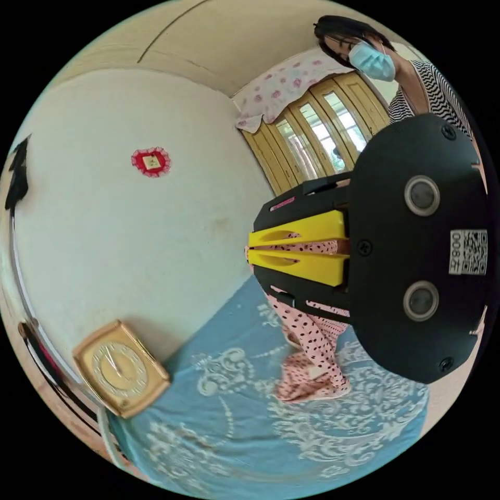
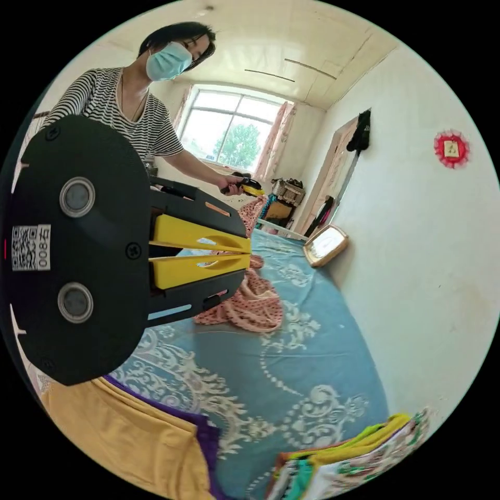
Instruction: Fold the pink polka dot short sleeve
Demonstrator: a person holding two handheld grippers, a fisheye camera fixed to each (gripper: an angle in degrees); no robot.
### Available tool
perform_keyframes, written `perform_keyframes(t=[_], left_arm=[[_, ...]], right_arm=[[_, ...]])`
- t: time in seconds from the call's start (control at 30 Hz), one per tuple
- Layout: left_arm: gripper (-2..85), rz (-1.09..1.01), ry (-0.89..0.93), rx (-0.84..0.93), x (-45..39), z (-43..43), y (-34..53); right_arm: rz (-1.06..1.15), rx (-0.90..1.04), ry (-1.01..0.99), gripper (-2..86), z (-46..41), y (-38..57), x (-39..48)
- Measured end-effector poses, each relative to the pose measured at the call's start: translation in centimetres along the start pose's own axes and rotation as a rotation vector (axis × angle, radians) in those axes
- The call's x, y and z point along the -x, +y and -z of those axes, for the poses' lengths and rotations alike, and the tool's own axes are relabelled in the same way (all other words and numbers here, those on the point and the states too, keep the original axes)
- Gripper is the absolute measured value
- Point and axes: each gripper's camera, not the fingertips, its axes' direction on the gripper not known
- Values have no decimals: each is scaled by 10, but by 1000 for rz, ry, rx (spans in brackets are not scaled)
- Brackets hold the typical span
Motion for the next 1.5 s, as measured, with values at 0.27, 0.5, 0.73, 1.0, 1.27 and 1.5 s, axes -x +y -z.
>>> perform_keyframes(t=[0.27,0.5,0.73,1.0,1.27,1.5], left_arm=[[6,-452,-14,-88,-176,11,-120],[7,-541,32,-37,-196,32,-96],[6,-385,-60,255,-102,20,3],[7,156,-164,449,77,-17,140],[10,252,-246,495,119,-53,166],[12,280,-275,451,136,-68,163]], right_arm=[[403,-242,95,0,153,-110,219],[536,-279,66,0,197,-27,275],[328,-41,84,0,120,128,174],[-233,211,105,0,-5,289,-46],[-417,243,124,1,-52,342,-137],[-469,195,107,1,-61,363,-172]])
